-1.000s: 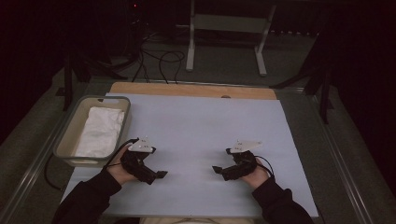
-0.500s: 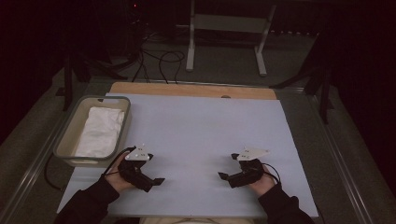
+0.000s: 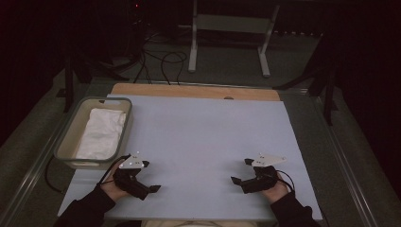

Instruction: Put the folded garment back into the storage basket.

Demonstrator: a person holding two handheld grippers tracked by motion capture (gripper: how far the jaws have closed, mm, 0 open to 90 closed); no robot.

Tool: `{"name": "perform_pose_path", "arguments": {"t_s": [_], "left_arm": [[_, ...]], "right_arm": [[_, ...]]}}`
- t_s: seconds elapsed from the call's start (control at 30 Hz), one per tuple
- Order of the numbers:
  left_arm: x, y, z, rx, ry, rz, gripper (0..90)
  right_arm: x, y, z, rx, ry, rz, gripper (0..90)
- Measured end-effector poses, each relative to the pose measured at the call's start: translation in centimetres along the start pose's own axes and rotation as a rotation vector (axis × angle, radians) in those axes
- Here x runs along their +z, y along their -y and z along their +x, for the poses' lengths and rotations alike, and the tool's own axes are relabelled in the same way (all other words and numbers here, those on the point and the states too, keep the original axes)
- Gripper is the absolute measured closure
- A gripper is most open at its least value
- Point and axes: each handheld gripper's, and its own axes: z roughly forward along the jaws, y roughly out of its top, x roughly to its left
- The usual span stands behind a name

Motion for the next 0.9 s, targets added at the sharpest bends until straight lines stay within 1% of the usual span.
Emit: {"name": "perform_pose_path", "arguments": {"t_s": [0.1, 0.13, 0.23, 0.3, 0.37, 0.43, 0.5, 0.6, 0.77, 0.9], "left_arm": [[-0.3, 0.5, 0.1, -0.005, -0.001, -0.005, 0.0], [-0.3, 0.6, 0.1, -0.005, -0.001, -0.010, 0.0], [-0.5, 1.0, 0.2, -0.014, -0.002, -0.020, 0.0], [-0.6, 1.3, 0.3, -0.017, -0.008, -0.022, 0.0], [-0.7, 1.4, 0.4, -0.021, -0.008, -0.029, 0.0], [-0.9, 1.6, 0.4, -0.025, -0.009, -0.041, 0.0], [-1.2, 1.6, 0.5, -0.029, -0.012, -0.060, 0.0], [-1.4, 1.8, 0.5, -0.030, -0.012, -0.071, 0.0], [-1.3, 1.8, 0.3, -0.012, -0.009, -0.060, 0.0], [-1.3, 1.9, 0.1, -0.011, -0.006, -0.062, 0.0]], "right_arm": [[-0.4, 0.4, -0.2, -0.003, 0.010, 0.001, 9.5], [-0.6, 0.6, -0.3, 0.000, 0.021, 0.001, 9.5], [-0.9, 0.9, -0.5, 0.010, 0.031, -0.002, 9.5], [-1.1, 1.0, -0.7, 0.015, 0.029, -0.010, 9.5], [-1.3, 1.1, -0.7, 0.017, 0.041, -0.006, 9.5], [-1.4, 1.3, -0.9, 0.019, 0.043, -0.012, 9.5], [-1.2, 1.3, -0.9, 0.003, 0.055, -0.011, 9.5], [-1.0, 1.4, -0.9, 0.002, 0.050, -0.008, 9.5], [-0.8, 1.3, -0.8, -0.003, 0.049, -0.010, 9.5], [-0.7, 1.2, -0.6, -0.007, 0.041, -0.008, 9.5]]}}
